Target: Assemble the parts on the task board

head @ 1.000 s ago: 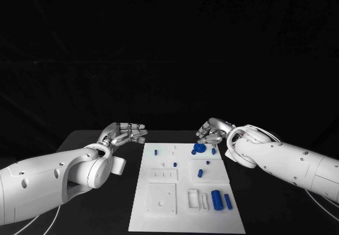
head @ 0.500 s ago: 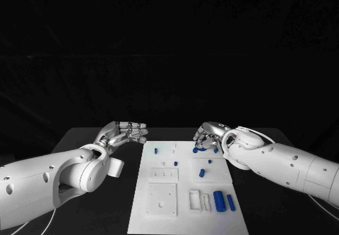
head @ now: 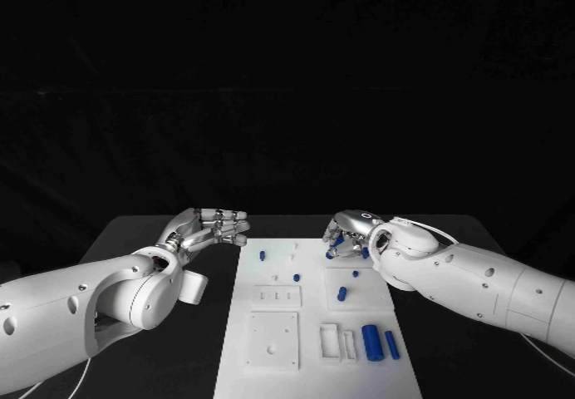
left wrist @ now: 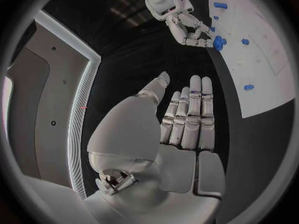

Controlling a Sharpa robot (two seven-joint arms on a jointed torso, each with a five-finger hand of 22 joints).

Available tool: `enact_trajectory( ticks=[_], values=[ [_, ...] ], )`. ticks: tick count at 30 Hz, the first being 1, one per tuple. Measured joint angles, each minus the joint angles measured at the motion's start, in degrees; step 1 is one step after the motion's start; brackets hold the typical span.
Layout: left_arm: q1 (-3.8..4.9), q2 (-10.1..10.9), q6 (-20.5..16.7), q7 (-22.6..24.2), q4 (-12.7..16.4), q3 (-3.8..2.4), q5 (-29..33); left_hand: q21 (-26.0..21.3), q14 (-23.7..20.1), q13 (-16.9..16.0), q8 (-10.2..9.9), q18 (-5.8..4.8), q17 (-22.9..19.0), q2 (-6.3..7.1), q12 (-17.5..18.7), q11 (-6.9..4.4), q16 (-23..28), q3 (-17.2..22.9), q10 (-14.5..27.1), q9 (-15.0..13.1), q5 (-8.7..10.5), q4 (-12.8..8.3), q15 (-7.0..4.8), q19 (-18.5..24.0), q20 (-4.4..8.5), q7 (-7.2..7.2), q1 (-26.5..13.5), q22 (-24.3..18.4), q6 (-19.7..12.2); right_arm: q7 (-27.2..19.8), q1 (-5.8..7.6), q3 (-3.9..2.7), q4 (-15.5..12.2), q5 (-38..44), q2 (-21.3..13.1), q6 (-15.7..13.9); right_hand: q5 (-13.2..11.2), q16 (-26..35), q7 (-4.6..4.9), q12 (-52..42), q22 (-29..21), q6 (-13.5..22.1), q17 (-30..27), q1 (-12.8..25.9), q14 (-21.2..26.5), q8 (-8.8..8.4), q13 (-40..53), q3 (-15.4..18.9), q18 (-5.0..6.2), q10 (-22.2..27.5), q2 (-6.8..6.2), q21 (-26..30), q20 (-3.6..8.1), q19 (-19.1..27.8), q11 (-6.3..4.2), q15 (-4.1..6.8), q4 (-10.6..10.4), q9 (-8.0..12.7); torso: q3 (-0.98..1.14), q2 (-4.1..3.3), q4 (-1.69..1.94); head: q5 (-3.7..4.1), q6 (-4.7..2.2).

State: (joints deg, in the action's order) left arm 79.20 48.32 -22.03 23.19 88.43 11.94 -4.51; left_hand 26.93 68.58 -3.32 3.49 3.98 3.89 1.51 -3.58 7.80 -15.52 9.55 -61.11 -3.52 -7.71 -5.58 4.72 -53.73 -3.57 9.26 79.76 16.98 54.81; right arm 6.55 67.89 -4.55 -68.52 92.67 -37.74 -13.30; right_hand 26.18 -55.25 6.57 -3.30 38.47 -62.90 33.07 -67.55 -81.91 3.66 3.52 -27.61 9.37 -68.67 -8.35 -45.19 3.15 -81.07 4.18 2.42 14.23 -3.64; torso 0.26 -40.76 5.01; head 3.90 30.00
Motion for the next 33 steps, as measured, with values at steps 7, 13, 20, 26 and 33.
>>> enact_trajectory(
  ticks=[7,13,20,26,33],
  values=[
    [0.02,-0.2,0.5,-0.2,0.0,-0.01,0.0,0.0,-0.2,0.0,0.0,0.0,0.0,0.0,0.0,0.22,0.2,-0.2,0.2,0.0,0.0,-0.2,0.21,0.0,0.0,0.02,0.0,-0.2,-0.4,0.5,0.0,0.01,0.5,2.4,0.4,0.4,-0.3,-0.3,0.0,0.0,-1.0,0.0,-1.1,-0.6,0.2,0.0,0.0,0.4,0.06,4.3,-0.64,3.6,-0.71,-1.8,1.0,-0.86,0.3,0.0,0.04,-0.53,0.23,0.27,-0.32],
    [0.02,-0.3,0.8,-0.3,-0.2,-0.01,0.0,-0.3,-0.2,0.0,0.0,0.0,0.0,0.0,0.0,0.01,0.2,-0.7,0.4,0.0,0.22,-0.1,0.21,0.0,0.0,0.02,0.0,-0.4,-0.4,1.2,-0.02,0.01,0.6,4.3,0.5,1.0,-1.7,-0.6,0.0,0.0,-2.4,0.0,-2.0,-3.1,0.5,0.0,-0.1,3.1,0.41,8.4,-0.41,7.0,-1.31,-2.8,2.05,-1.64,0.3,0.0,0.03,-1.04,0.36,0.55,-0.42],
    [0.03,-0.5,1.0,-0.5,-0.5,-0.01,-0.1,-0.3,-0.2,0.0,0.0,-0.01,0.0,0.0,0.0,0.22,0.4,-0.7,0.6,0.0,0.22,-0.1,0.21,0.0,0.0,-0.18,0.0,-0.5,-0.6,1.8,-0.12,0.03,0.9,5.9,0.6,1.9,-3.6,-0.8,-0.25,0.0,-2.9,-0.7,-2.5,-3.5,0.5,0.0,-0.1,3.2,0.49,8.0,-0.56,9.0,-1.31,-2.8,1.71,-1.64,0.5,0.0,0.0,-1.61,0.38,0.75,-0.47],
    [0.03,-0.7,1.2,-0.6,-0.6,-0.01,-0.1,-0.3,-0.2,0.0,0.0,-0.01,0.0,0.0,0.0,0.22,0.4,-0.8,0.6,0.0,0.22,-0.2,0.21,0.0,0.0,0.13,0.0,-0.7,-0.9,2.2,-0.23,0.04,1.3,6.8,0.8,2.2,-4.0,-0.8,-0.25,0.0,-2.6,-0.7,-2.6,-3.4,0.5,0.0,-0.1,1.6,0.6,6.6,-0.46,9.2,-1.31,-2.8,1.5,-1.64,0.9,0.0,-0.03,-2.04,0.43,0.88,-0.57],
    [0.03,-0.7,1.3,-0.7,-0.7,-0.01,-0.1,-0.5,-0.2,0.0,0.0,-0.01,0.0,0.0,0.0,0.21,0.4,-1.1,0.6,0.0,0.22,0.0,0.21,0.0,0.0,0.13,0.0,-0.7,-1.3,2.4,-0.18,-0.05,1.6,7.4,0.9,2.1,-6.6,-0.8,-0.39,0.0,-1.5,0.3,-2.6,-2.8,0.5,0.0,-0.1,-3.6,0.82,4.7,-0.51,9.4,-1.31,-2.8,1.04,-1.63,1.0,0.0,-0.03,-2.41,0.47,0.94,-0.69]
  ],
)
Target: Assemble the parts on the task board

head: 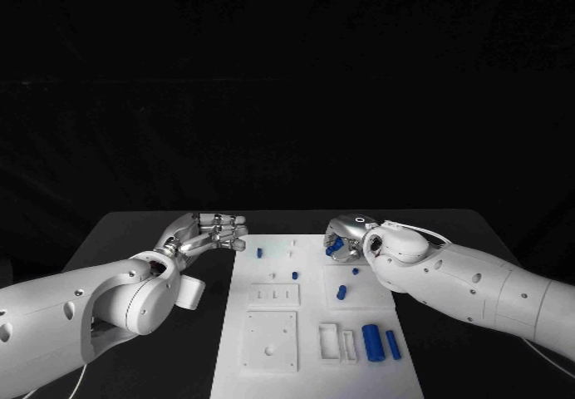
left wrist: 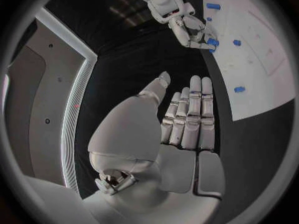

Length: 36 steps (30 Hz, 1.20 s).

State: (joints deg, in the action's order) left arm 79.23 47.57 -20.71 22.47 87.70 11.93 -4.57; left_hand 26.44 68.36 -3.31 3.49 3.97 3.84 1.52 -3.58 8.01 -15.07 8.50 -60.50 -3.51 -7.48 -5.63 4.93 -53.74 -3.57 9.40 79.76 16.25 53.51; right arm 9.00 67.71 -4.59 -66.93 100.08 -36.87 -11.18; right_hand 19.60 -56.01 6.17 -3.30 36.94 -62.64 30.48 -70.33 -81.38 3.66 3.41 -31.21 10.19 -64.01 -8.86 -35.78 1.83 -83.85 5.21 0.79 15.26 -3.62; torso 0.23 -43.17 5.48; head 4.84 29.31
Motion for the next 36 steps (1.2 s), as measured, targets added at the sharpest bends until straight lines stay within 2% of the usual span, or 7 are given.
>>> enact_trajectory(
  ticks=[9,14,16,24,29,36],
  values=[
    [0.0,0.0,0.1,-0.1,-0.1,0.0,0.0,0.0,0.0,0.0,0.0,0.0,0.0,0.0,0.0,0.21,0.0,-0.1,0.2,0.0,0.0,0.1,0.0,0.0,0.0,0.0,0.0,-0.2,0.0,0.0,0.07,-0.07,0.1,0.4,0.3,-0.5,-1.6,0.0,0.0,0.0,1.0,0.0,0.0,0.0,0.0,0.0,0.0,-2.5,0.04,-0.9,0.0,0.4,0.0,0.0,-0.13,0.02,-1.1,0.0,-0.03,-0.41,0.08,0.13,-0.24],
    [0.0,-0.1,0.1,-0.1,-0.1,0.0,0.0,0.0,0.0,0.0,0.0,0.0,0.0,0.0,0.0,0.2,0.0,-0.1,0.2,0.0,0.0,0.1,0.0,0.0,0.0,0.0,0.0,-0.2,0.0,0.0,-0.11,0.07,0.1,0.4,0.3,-0.5,-2.4,0.0,0.02,0.0,1.4,0.0,0.1,0.0,-0.1,0.0,0.0,-3.2,0.04,-2.2,0.0,0.4,0.2,-0.2,-0.55,0.14,-1.5,0.0,-0.03,-0.59,0.12,0.21,-0.36],
    [0.0,-0.1,0.1,-0.1,-0.1,0.0,0.0,0.0,0.0,0.0,0.0,0.0,0.0,0.0,0.0,0.21,0.0,-0.1,0.2,0.0,0.0,0.1,0.0,0.0,0.0,0.0,0.0,-0.2,0.0,0.1,-0.13,0.07,0.1,0.4,0.3,-0.5,-3.9,0.0,0.05,0.0,1.6,-1.5,0.2,0.0,-0.4,0.0,-0.1,-3.5,0.05,-4.3,0.0,0.4,0.22,-0.2,-1.03,0.41,-1.8,0.0,-0.05,-0.66,0.15,0.26,-0.41],
    [0.0,-0.1,0.2,-0.2,-0.2,0.0,0.0,-0.3,0.0,0.0,0.0,0.0,0.0,0.0,0.0,0.06,0.0,-0.3,0.4,0.0,0.0,0.0,0.0,0.0,0.0,0.1,0.0,-0.4,-0.3,0.2,-0.02,-0.05,0.1,0.8,0.2,-0.7,-6.6,0.0,-0.28,0.3,2.5,-4.7,0.6,-0.5,-0.2,-0.01,0.0,-3.8,-0.01,-8.1,0.95,0.4,1.16,-0.1,-2.15,1.08,-1.6,-0.1,-0.09,-0.9,0.25,0.44,-0.46],
    [0.0,-0.2,0.2,-0.3,-0.5,0.0,0.0,-0.4,0.0,0.0,0.0,0.0,0.0,0.0,0.0,0.0,0.0,-0.4,0.4,0.0,0.0,-0.1,0.0,0.0,0.0,0.1,0.0,-0.5,-0.5,0.4,-0.01,-0.07,0.0,1.2,0.2,-1.0,-6.6,0.0,-0.29,0.2,3.2,-4.7,0.8,-0.7,-0.2,-0.01,0.0,-4.1,-0.06,-8.1,1.14,0.4,1.24,-0.2,-2.19,1.08,-1.3,-0.1,-0.1,-1.01,0.3,0.53,-0.49],
    [0.0,-0.3,0.2,-0.4,-0.7,0.0,0.0,-0.4,0.0,0.0,0.0,0.0,0.0,0.0,0.0,0.0,0.0,-0.5,0.4,0.0,0.24,0.1,0.0,0.0,0.0,0.1,0.0,-0.7,-0.5,0.6,-0.12,0.0,-0.6,1.6,0.2,-2.2,-7.9,0.0,-0.7,0.1,3.9,-6.1,1.0,-1.1,-0.4,-0.14,0.0,-6.1,-0.5,-8.9,1.54,0.4,1.29,-0.1,-1.56,1.27,-1.2,-0.1,-0.14,-1.15,0.37,0.6,-0.72]
  ],
)
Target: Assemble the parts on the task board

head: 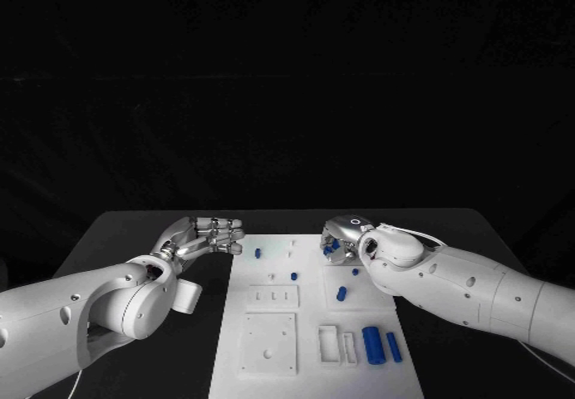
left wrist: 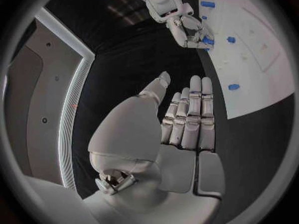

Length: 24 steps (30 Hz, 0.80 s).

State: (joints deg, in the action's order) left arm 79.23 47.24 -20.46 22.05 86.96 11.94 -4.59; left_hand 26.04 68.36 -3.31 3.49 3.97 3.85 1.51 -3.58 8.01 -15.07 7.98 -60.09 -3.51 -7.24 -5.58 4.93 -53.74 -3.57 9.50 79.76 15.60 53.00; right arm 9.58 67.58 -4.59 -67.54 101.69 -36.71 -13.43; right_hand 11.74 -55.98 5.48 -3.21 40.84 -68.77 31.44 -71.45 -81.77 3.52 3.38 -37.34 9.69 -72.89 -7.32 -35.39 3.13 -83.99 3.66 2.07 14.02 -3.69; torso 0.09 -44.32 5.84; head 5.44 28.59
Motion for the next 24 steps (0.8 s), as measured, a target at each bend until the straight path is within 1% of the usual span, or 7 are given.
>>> enact_trajectory(
  ticks=[2,5,9,12,14,17,24],
  values=[
    [0.0,0.0,0.0,0.0,-0.1,0.0,0.0,0.0,0.0,0.0,0.0,0.0,0.0,0.0,0.0,0.0,0.0,0.0,0.0,0.0,0.0,0.0,0.0,0.0,0.0,0.0,0.0,0.0,0.0,0.1,-0.09,0.06,-0.4,0.1,-0.1,-0.5,0.0,0.0,-0.01,0.0,0.2,0.0,0.0,0.0,0.0,0.0,0.0,-0.3,-0.41,0.0,0.0,0.0,0.27,0.1,0.02,0.0,-0.2,0.0,0.01,-0.03,0.03,0.01,-0.06],
    [0.0,0.0,0.0,-0.1,-0.1,0.0,0.0,0.0,0.0,0.0,0.0,0.0,0.0,0.0,0.0,0.0,0.0,0.0,0.0,0.0,0.0,0.0,0.0,0.0,0.0,0.0,0.0,0.0,0.0,0.3,-0.16,0.06,-1.3,0.1,-0.1,-1.2,0.0,0.0,-0.06,0.0,0.4,-0.3,0.1,0.0,0.0,-0.05,0.0,-0.3,-0.5,0.0,0.0,0.0,0.38,0.0,0.02,0.01,-0.2,0.0,-0.03,-0.05,0.08,0.02,-0.2],
    [0.0,-0.1,0.0,-0.1,-0.3,0.0,0.0,0.0,0.0,0.0,0.0,0.0,0.0,0.0,0.0,0.1,0.0,0.0,0.1,0.0,-0.01,0.0,0.0,0.0,0.0,-0.11,0.0,0.0,-0.1,0.8,-0.17,-0.26,-2.0,0.2,0.3,-2.2,-0.8,0.0,-0.25,0.0,0.6,-0.6,0.2,0.0,-0.1,-0.09,0.0,-0.1,-0.66,0.0,0.0,0.0,0.39,0.0,0.02,0.14,-0.4,-0.1,-0.08,-0.09,0.13,-0.03,-0.35],
    [0.0,-0.2,0.0,-0.1,-0.4,0.0,0.0,0.0,0.0,0.0,0.0,0.0,0.0,0.0,0.0,0.2,0.0,0.0,0.2,0.0,-0.01,0.0,0.0,0.0,0.0,-0.21,0.0,-0.1,-0.2,1.5,-0.14,-0.41,-2.0,0.4,1.2,-3.2,-1.4,0.1,-0.13,0.0,0.8,-0.8,0.3,0.0,-0.2,-0.17,0.1,0.4,-0.81,0.0,0.01,0.4,0.4,0.0,0.01,0.22,-0.9,0.0,-0.12,-0.13,0.16,-0.22,-0.51],
    [0.0,-0.2,0.0,-0.1,-0.4,0.0,0.0,0.0,0.0,0.0,0.0,0.0,0.0,0.0,0.0,0.21,0.0,0.0,0.2,0.0,-0.01,0.0,0.0,0.0,0.0,-0.2,0.0,-0.1,-0.2,2.0,-0.13,-0.45,-2.0,0.5,1.9,-4.0,-2.9,0.2,-0.13,0.0,0.9,-0.9,0.4,0.0,0.0,-0.18,0.1,0.4,-0.83,-0.5,0.01,0.4,0.4,0.0,-0.4,0.4,-0.9,0.0,-0.14,-0.16,0.18,-0.28,-0.57],
    [0.0,-0.3,0.0,-0.1,-0.6,0.0,0.0,0.0,0.0,0.0,0.0,0.0,0.0,0.0,0.0,0.2,0.0,-0.1,0.2,0.0,-0.01,-0.1,0.0,0.0,0.0,-0.21,0.0,-0.1,-0.2,2.8,-0.12,-0.48,-1.9,0.7,2.8,-5.4,-4.0,0.2,-0.14,0.0,1.1,-0.9,0.4,-0.1,0.0,-0.18,0.1,0.4,-0.86,-0.7,0.1,0.6,0.4,0.0,-0.3,0.41,-0.9,0.0,-0.14,-0.23,0.23,-0.32,-0.69],
    [0.0,-0.6,0.0,-0.2,-0.7,0.0,0.0,0.0,0.0,0.0,0.0,0.0,0.0,0.0,0.0,0.2,0.0,-0.2,0.2,0.0,-0.01,-0.2,0.0,0.0,0.0,-0.2,0.0,-0.1,-0.2,4.8,-0.02,-0.54,-0.6,1.3,5.4,-9.1,-4.0,0.3,-0.14,0.0,1.3,-0.9,0.5,-0.2,0.0,-0.18,0.1,0.4,-1.32,-0.7,0.17,0.7,0.6,0.2,-0.31,0.4,-0.9,0.0,-0.18,-0.3,0.37,-0.32,-1.03]
  ],
)
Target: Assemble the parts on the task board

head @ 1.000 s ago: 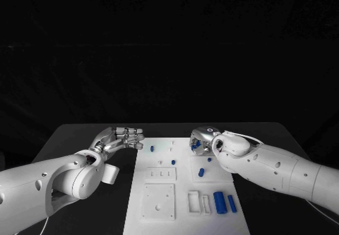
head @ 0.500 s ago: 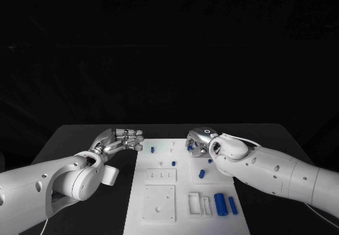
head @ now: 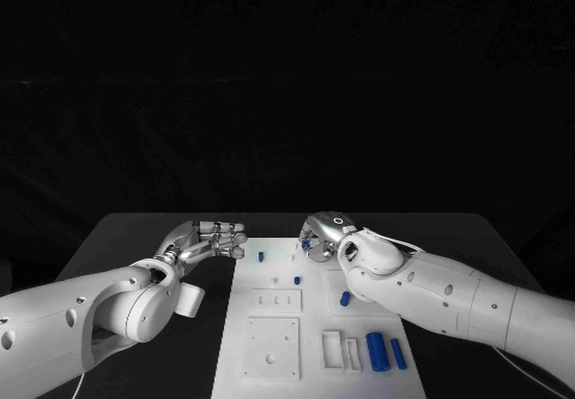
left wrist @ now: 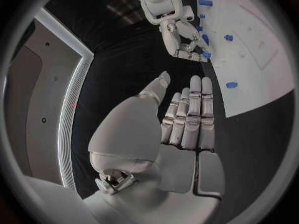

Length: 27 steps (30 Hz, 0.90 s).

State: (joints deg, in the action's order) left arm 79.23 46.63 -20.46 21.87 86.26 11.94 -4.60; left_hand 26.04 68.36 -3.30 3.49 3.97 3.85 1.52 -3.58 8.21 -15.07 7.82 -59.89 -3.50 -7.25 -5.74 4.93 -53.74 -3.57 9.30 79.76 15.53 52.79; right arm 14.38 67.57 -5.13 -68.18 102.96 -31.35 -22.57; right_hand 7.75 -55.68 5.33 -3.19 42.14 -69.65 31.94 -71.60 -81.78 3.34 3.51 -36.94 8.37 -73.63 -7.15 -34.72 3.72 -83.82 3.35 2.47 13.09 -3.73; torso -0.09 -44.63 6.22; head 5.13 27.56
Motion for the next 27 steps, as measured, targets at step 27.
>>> enact_trajectory(
  ticks=[27],
  values=[
    [0.07,-1.0,0.0,-0.1,-0.3,-0.02,0.0,0.0,0.0,0.0,0.0,0.0,0.0,-0.23,0.0,0.0,0.0,-0.2,0.0,0.0,0.23,-0.2,0.0,0.0,0.0,0.0,-0.2,-0.2,0.0,2.3,-0.14,0.07,5.6,2.3,5.1,-3.8,1.4,0.0,0.02,-0.1,0.8,0.0,0.2,-0.1,0.0,-0.03,-0.1,-0.2,-0.55,0.0,0.04,0.5,0.16,-0.2,-0.02,0.0,-0.2,0.0,-0.47,-0.53,1.14,0.55,-0.26]
  ],
)
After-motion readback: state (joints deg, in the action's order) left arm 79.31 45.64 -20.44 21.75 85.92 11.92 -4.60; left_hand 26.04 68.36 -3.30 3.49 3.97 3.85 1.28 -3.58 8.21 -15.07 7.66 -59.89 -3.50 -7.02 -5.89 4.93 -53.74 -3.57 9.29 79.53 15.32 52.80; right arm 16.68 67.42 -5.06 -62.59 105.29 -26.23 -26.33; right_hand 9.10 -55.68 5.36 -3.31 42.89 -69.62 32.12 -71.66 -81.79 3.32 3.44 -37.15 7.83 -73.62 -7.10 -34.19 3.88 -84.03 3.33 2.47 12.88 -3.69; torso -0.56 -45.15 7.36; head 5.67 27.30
